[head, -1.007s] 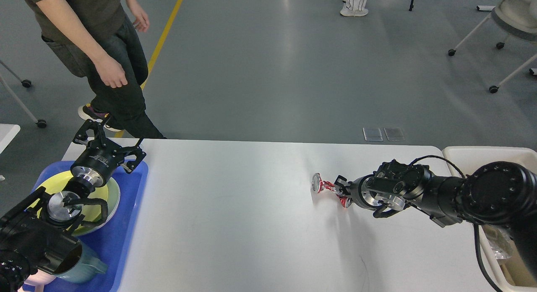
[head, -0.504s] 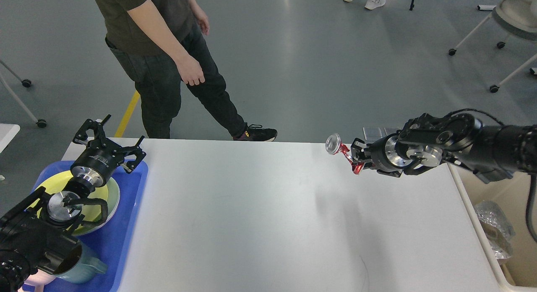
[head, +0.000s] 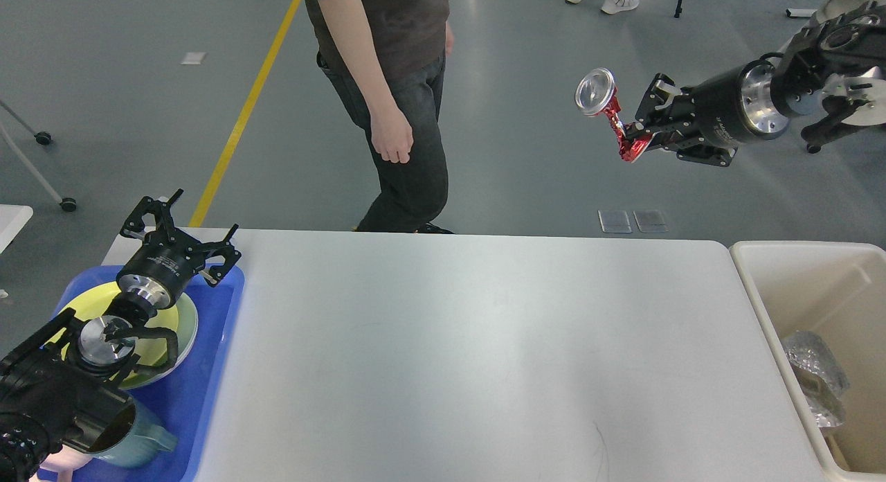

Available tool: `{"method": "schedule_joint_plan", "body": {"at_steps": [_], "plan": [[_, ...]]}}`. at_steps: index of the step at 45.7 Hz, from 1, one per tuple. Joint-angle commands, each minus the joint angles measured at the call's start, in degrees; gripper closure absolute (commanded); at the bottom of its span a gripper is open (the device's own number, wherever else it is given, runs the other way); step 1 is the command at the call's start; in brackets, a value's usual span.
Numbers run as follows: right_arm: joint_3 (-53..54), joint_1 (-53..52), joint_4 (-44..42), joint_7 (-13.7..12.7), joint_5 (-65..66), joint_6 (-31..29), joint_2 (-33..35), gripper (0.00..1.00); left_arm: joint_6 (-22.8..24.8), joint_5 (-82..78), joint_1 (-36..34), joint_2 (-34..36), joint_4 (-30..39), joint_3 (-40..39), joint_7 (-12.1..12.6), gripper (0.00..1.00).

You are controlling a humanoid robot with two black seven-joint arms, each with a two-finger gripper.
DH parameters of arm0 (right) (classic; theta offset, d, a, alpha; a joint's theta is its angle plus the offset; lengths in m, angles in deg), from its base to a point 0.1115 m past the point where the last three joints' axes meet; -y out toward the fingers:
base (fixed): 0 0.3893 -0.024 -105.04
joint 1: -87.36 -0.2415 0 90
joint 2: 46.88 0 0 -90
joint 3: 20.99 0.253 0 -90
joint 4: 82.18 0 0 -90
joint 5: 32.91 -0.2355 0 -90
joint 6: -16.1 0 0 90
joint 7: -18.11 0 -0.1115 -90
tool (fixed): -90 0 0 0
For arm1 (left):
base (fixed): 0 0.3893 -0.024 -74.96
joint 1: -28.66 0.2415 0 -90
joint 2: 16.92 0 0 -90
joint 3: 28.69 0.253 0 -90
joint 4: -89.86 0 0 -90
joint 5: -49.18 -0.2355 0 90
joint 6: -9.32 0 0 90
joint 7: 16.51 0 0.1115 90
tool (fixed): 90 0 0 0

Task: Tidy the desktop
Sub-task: 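Lift the red can and drop it into the white bin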

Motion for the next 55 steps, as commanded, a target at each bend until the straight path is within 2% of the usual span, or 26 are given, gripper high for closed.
{"method": "schedule_joint_plan", "body": {"at_steps": [1, 9, 12, 18, 20, 22, 24, 25, 26, 32, 36, 44, 48, 55], "plan": [[-0.3, 9.5, -7.9, -0.1, 0.0, 4.3, 0.4, 1.0, 0.0, 0.0, 0.0, 0.0, 0.0, -0.1, 0.0, 0.04], [0.6, 26.9, -25.3, -0.1, -0.9, 6.6, 0.2, 1.0, 0.0, 0.0, 0.0, 0.0, 0.0, 0.0, 0.0, 0.04], [0.7, 31.1, -29.7, -0.1, -0.9, 7.3, 0.4, 1.0, 0.0, 0.0, 0.0, 0.0, 0.0, 0.0, 0.0, 0.04], [0.6, 39.3, -35.5, -0.1, -0.9, 12.8, 0.5, 1.0, 0.0, 0.0, 0.0, 0.0, 0.0, 0.0, 0.0, 0.04], [0.4, 42.2, -37.0, -0.2, -0.8, 14.2, 0.3, 0.88, 0.0, 0.0, 0.0, 0.0, 0.0, 0.0, 0.0, 0.04], [0.5, 44.7, -38.7, -0.1, -0.8, 14.9, 0.0, 0.62, 0.0, 0.0, 0.0, 0.0, 0.0, 0.0, 0.0, 0.04], [0.5, 46.6, -40.2, -0.1, -0.8, 15.1, -0.1, 0.29, 0.0, 0.0, 0.0, 0.0, 0.0, 0.0, 0.0, 0.04], [0.5, 47.3, -40.9, 0.0, -0.8, 15.3, -0.3, 0.16, 0.0, 0.0, 0.0, 0.0, 0.0, 0.0, 0.0, 0.04], [0.5, 47.8, -41.5, 0.0, -0.8, 15.3, -0.5, 0.12, 0.0, 0.0, 0.0, 0.0, 0.0, 0.0, 0.0, 0.04], [0.3, 51.6, -42.5, 0.0, -0.7, 15.3, -1.9, 0.1, 0.0, 0.0, 0.0, 0.0, 0.0, 0.0, 0.0, 0.04], [0.3, 52.1, -43.1, 0.0, -0.7, 15.3, -2.0, 0.02, 0.0, 0.0, 0.0, 0.0, 0.0, 0.0, 0.0, 0.04], [3.6, 51.5, -44.6, 0.5, -0.9, 18.6, -2.5, 0.01, 0.0, 0.0, 0.0, 0.0, 0.0, 0.0, 0.0, 0.04], [14.7, 51.1, -45.8, 0.6, -0.9, 22.9, -4.8, 0.0, 0.0, 0.0, 0.0, 0.0, 0.0, 0.0, 0.0, 0.04], [46.7, 50.3, -45.7, 0.7, -0.9, 24.5, -6.1, 0.0, 0.0, 0.0, 0.0, 0.0, 0.0, 0.0, 0.0, 0.04]]}}
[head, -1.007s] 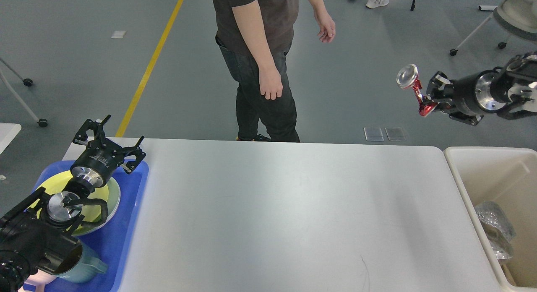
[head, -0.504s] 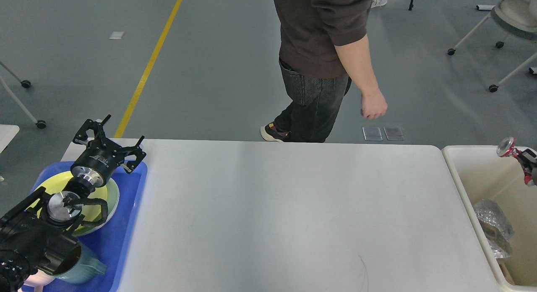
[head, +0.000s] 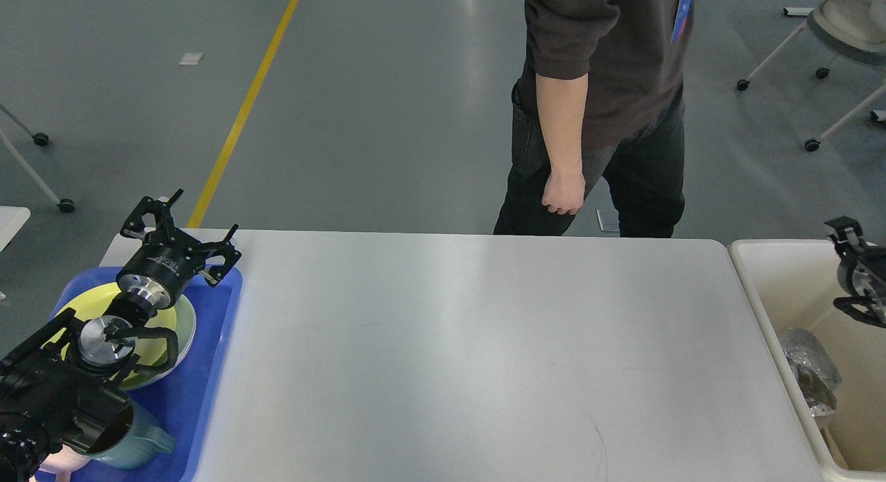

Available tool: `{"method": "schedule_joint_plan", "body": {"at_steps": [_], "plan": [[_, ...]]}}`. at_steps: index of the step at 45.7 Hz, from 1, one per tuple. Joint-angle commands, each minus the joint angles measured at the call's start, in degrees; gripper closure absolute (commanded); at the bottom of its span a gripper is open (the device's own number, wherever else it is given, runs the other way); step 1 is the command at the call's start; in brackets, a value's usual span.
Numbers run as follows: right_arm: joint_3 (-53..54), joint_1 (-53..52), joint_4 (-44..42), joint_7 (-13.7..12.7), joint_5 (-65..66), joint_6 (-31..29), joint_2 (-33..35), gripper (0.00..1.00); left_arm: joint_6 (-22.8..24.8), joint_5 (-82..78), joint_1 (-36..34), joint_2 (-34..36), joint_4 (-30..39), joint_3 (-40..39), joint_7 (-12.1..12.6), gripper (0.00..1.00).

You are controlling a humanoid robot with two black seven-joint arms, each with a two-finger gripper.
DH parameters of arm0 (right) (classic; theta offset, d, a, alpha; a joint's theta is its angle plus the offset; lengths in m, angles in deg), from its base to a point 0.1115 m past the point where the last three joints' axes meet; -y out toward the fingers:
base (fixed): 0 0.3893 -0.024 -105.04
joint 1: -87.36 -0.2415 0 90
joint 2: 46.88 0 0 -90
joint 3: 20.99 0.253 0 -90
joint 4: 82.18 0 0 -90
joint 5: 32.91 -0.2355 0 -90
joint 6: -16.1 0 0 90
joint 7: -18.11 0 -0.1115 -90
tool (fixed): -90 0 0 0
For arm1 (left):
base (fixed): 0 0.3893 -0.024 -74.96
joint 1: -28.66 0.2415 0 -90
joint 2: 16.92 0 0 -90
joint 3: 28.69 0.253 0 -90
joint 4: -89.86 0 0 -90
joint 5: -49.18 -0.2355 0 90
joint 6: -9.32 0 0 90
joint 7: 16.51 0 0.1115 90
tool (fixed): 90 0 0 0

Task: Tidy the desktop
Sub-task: 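Lift the red can and drop it into the white bin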

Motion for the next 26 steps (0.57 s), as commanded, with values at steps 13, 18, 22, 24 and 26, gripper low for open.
{"method": "schedule_joint_plan", "body": {"at_steps": [13, 18, 22, 24, 26], "plan": [[54.1, -0.4, 11.6, 13.3, 0.1, 0.4, -3.4, 0.0, 0.0, 0.0, 0.0, 0.0, 0.0, 0.0, 0.0, 0.04], [60.8, 2.3, 16.1, 24.7, 0.1, 0.4, -6.0, 0.0, 0.0, 0.0, 0.0, 0.0, 0.0, 0.0, 0.0, 0.04], [64.8, 4.4, 18.1, 29.9, 0.1, 0.2, -7.9, 0.0, 0.0, 0.0, 0.0, 0.0, 0.0, 0.0, 0.0, 0.04], [66.1, 5.1, 18.3, 30.7, 0.1, 0.1, -8.6, 0.0, 0.0, 0.0, 0.0, 0.0, 0.0, 0.0, 0.0, 0.04], [66.3, 5.4, 18.3, 30.9, 0.2, 0.1, -9.5, 0.0, 0.0, 0.0, 0.0, 0.0, 0.0, 0.0, 0.0, 0.04]]}}
